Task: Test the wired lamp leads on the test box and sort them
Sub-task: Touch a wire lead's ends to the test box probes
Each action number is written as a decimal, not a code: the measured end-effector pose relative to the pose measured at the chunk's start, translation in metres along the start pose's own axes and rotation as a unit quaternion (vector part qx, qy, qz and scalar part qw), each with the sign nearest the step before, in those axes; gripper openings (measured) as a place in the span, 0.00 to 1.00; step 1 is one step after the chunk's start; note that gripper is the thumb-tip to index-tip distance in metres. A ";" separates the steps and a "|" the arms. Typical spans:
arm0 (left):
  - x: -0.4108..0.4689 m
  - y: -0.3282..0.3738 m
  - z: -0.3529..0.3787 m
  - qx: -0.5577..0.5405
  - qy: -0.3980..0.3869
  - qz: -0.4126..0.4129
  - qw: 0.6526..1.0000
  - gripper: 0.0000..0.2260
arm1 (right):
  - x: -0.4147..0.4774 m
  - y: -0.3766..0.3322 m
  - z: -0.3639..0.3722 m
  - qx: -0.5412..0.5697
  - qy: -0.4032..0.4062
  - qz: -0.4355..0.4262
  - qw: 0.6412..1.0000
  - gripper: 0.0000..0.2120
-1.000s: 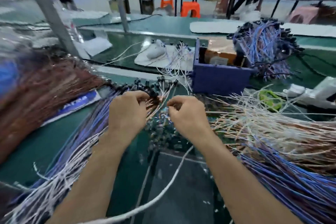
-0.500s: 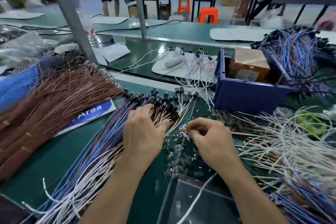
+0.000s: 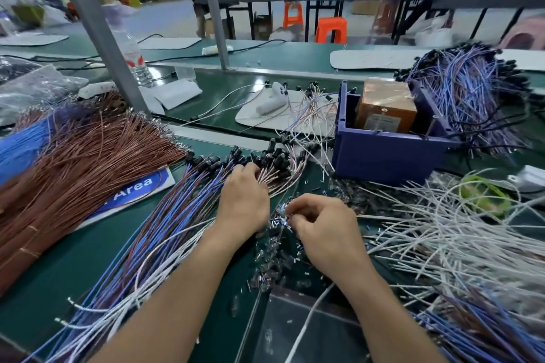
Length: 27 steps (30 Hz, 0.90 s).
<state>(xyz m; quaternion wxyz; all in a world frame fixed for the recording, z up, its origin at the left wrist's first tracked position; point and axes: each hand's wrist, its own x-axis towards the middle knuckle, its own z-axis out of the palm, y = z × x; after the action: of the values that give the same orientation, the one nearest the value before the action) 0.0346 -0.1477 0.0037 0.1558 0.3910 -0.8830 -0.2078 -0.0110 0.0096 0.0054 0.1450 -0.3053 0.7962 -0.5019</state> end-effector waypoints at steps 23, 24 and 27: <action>0.002 0.005 -0.004 -0.076 0.188 -0.090 0.975 0.04 | 0.003 -0.002 -0.006 0.036 -0.004 0.040 0.999 0.12; 0.001 0.006 -0.007 -0.095 0.197 -0.100 0.971 0.04 | 0.003 -0.003 -0.006 0.044 -0.004 0.046 0.998 0.12; -0.007 0.009 -0.014 -0.174 0.244 -0.061 0.952 0.03 | 0.002 -0.005 -0.008 0.097 0.009 0.056 0.994 0.10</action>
<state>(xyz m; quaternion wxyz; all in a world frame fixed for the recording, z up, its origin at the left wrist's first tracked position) 0.0400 -0.1402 0.0195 0.4188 0.4499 -0.7428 -0.2653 -0.0151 0.0120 0.0134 0.1947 -0.2406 0.7606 -0.5707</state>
